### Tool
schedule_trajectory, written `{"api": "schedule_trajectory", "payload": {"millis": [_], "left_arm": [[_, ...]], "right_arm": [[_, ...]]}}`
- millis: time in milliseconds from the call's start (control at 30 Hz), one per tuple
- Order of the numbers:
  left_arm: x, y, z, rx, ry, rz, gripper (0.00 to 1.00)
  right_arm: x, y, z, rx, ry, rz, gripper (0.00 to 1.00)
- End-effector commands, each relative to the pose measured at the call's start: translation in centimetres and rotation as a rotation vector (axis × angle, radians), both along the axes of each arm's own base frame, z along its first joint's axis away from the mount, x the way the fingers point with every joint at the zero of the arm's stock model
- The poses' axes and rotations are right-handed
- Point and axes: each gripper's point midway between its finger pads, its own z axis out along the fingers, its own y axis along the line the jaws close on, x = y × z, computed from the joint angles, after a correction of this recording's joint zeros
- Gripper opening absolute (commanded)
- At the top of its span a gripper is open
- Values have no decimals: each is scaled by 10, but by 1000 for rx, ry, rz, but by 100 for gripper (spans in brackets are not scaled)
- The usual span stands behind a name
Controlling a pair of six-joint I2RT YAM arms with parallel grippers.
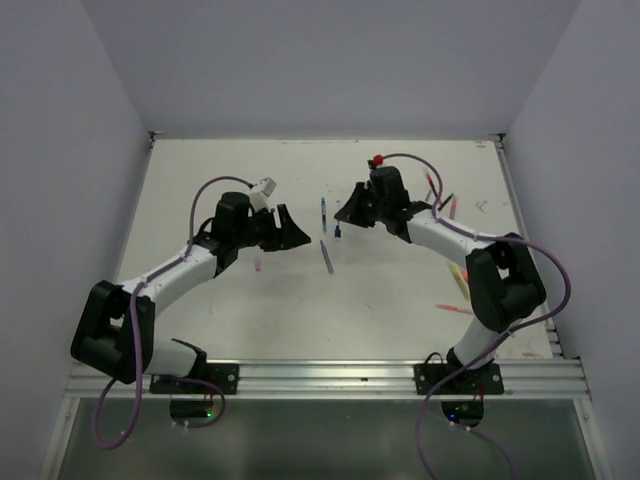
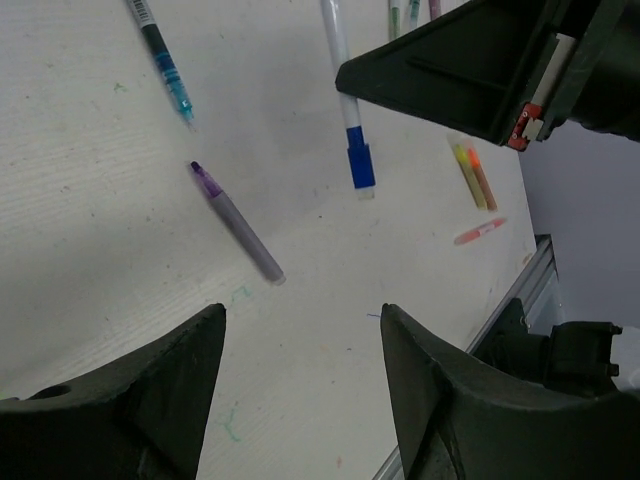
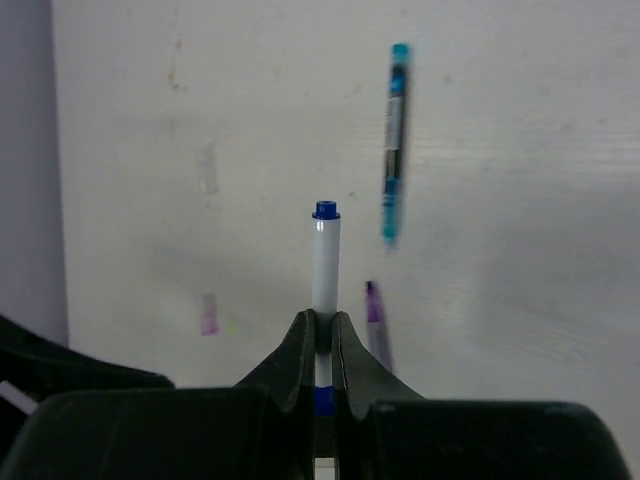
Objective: Open the pen caps
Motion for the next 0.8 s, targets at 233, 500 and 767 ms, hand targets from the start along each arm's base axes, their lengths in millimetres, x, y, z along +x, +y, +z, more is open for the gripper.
{"api": "schedule_trajectory", "payload": {"millis": [233, 500, 767], "left_arm": [[7, -13, 0, 12, -17, 21, 64], [6, -18, -10, 42, -5, 23, 61], [11, -18, -14, 52, 10, 43, 47]], "right_arm": [[-28, 89, 52, 222, -77, 100, 0], [-34, 104, 49, 224, -67, 118, 0], [-38, 109, 48, 215, -63, 127, 0]]}}
